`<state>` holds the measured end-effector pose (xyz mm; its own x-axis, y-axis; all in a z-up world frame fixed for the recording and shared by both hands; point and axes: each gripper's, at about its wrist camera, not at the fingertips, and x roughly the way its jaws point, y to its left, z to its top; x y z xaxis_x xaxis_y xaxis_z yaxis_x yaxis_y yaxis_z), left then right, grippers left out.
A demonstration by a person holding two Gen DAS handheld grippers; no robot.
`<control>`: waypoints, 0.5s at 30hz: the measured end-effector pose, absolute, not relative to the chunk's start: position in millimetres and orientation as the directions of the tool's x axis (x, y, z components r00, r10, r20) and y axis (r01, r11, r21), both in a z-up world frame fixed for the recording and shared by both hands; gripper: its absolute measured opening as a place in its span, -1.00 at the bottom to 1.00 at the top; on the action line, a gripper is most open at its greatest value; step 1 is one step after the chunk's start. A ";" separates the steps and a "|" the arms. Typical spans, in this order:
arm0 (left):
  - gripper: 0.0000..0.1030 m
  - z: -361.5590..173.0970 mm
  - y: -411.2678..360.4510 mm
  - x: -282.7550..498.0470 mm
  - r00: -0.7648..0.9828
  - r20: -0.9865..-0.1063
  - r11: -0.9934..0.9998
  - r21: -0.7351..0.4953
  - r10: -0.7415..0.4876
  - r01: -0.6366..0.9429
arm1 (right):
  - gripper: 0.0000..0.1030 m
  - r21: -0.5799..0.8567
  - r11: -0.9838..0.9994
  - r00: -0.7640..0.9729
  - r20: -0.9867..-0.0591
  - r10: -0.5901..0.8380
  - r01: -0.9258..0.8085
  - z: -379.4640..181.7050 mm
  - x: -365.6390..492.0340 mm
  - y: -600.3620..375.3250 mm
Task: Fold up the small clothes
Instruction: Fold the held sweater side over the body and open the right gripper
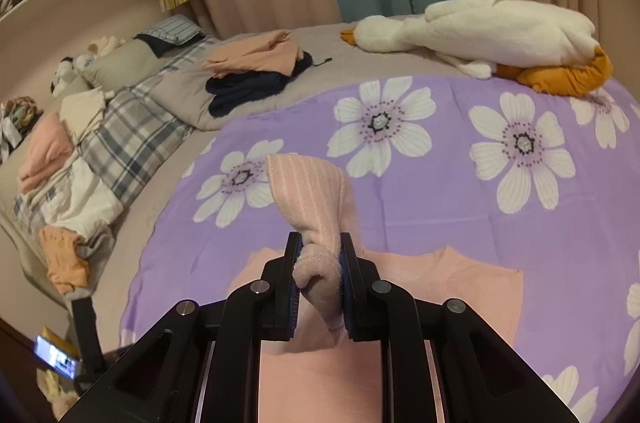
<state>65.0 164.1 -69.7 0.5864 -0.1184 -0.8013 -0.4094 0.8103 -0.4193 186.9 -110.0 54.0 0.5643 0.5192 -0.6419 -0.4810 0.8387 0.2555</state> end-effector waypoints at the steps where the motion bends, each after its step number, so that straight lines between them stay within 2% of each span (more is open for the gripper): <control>1: -0.24 -69.4 163.7 68.5 0.586 -0.801 0.813 -0.418 -0.121 -0.405 | -0.64 0.257 0.842 0.566 -0.644 0.515 -0.474 53.7 188.5 -113.5; 7: -0.31 -65.6 154.5 96.2 0.576 -0.808 0.843 -0.391 -0.123 -0.368 | -0.64 0.286 0.858 0.564 -0.658 0.499 -0.426 42.8 196.6 -135.0; 15: -0.48 -74.5 134.3 135.0 0.537 -0.835 0.884 -0.338 -0.123 -0.324 | -0.64 0.309 0.881 0.546 -0.695 0.467 -0.360 17.1 205.7 -160.2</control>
